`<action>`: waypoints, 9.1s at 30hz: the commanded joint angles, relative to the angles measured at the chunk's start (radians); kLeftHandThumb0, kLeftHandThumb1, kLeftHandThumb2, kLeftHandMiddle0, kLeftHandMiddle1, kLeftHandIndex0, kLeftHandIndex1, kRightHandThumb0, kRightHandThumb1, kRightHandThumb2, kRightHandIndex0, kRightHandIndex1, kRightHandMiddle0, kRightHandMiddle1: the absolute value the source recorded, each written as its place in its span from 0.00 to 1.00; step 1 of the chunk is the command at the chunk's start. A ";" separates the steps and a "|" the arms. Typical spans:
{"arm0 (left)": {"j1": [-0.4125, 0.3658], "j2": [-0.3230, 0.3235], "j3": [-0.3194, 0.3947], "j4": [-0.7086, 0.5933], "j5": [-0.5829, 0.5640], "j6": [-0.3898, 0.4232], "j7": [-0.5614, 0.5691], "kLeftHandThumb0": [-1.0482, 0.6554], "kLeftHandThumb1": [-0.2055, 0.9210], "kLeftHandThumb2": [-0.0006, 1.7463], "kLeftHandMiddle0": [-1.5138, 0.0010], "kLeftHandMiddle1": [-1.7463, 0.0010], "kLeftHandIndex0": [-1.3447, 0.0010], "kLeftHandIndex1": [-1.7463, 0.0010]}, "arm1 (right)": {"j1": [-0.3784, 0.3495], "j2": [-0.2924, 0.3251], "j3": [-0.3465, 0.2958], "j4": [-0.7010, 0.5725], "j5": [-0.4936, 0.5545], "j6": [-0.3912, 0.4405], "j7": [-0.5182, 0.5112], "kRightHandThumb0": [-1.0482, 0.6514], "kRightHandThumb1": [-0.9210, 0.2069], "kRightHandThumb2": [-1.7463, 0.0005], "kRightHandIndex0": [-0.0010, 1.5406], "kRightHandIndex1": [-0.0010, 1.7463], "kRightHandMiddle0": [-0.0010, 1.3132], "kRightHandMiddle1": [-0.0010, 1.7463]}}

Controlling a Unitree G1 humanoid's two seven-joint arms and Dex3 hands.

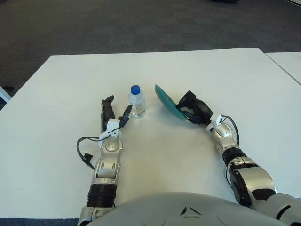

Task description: Put the bottle into the plate.

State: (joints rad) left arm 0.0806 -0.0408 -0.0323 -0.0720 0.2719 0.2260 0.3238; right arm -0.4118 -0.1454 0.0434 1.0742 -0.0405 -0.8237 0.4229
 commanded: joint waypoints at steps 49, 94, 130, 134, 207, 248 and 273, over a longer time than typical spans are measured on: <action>-0.033 0.054 -0.074 -0.068 0.065 0.093 -0.131 0.02 1.00 0.11 0.81 1.00 1.00 0.60 | 0.099 -0.014 0.111 0.050 -0.128 0.057 -0.189 0.15 0.00 0.44 0.40 0.90 0.42 0.91; -0.120 0.007 -0.110 0.063 0.077 0.061 -0.093 0.03 1.00 0.15 0.82 1.00 1.00 0.59 | 0.021 0.103 -0.237 -0.020 0.338 0.056 0.293 0.17 0.00 0.67 0.29 0.41 0.10 0.67; -0.133 0.004 -0.105 0.115 0.071 0.008 -0.074 0.02 1.00 0.12 0.81 1.00 1.00 0.60 | -0.003 0.087 -0.333 0.042 0.362 -0.033 0.436 0.23 0.00 0.54 0.30 0.42 0.10 0.66; -0.136 0.005 -0.105 0.117 0.072 0.014 -0.076 0.02 1.00 0.14 0.82 1.00 1.00 0.60 | 0.016 0.075 -0.328 0.042 0.348 -0.038 0.414 0.22 0.00 0.53 0.29 0.43 0.09 0.65; -0.243 -0.006 -0.102 0.238 0.108 -0.186 0.058 0.34 0.44 0.77 0.20 0.00 0.54 0.00 | 0.176 0.100 -0.314 0.083 0.315 -0.032 0.386 0.16 0.00 0.60 0.31 0.46 0.19 0.72; -0.389 -0.014 -0.083 0.304 0.061 -0.202 0.027 0.33 0.43 0.78 0.20 0.00 0.53 0.00 | 0.237 0.091 -0.261 0.095 0.198 -0.020 0.307 0.13 0.00 0.56 0.33 0.45 0.18 0.68; -0.461 -0.020 -0.089 0.413 0.044 -0.227 0.003 0.34 0.45 0.77 0.21 0.00 0.54 0.00 | 0.135 0.041 -0.335 0.096 0.280 0.040 0.319 0.14 0.00 0.58 0.35 0.41 0.15 0.65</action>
State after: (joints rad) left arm -0.3098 -0.0626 -0.1219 0.3255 0.3216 0.0428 0.3279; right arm -0.4012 -0.0959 -0.2135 1.0730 0.1432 -0.8216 0.7305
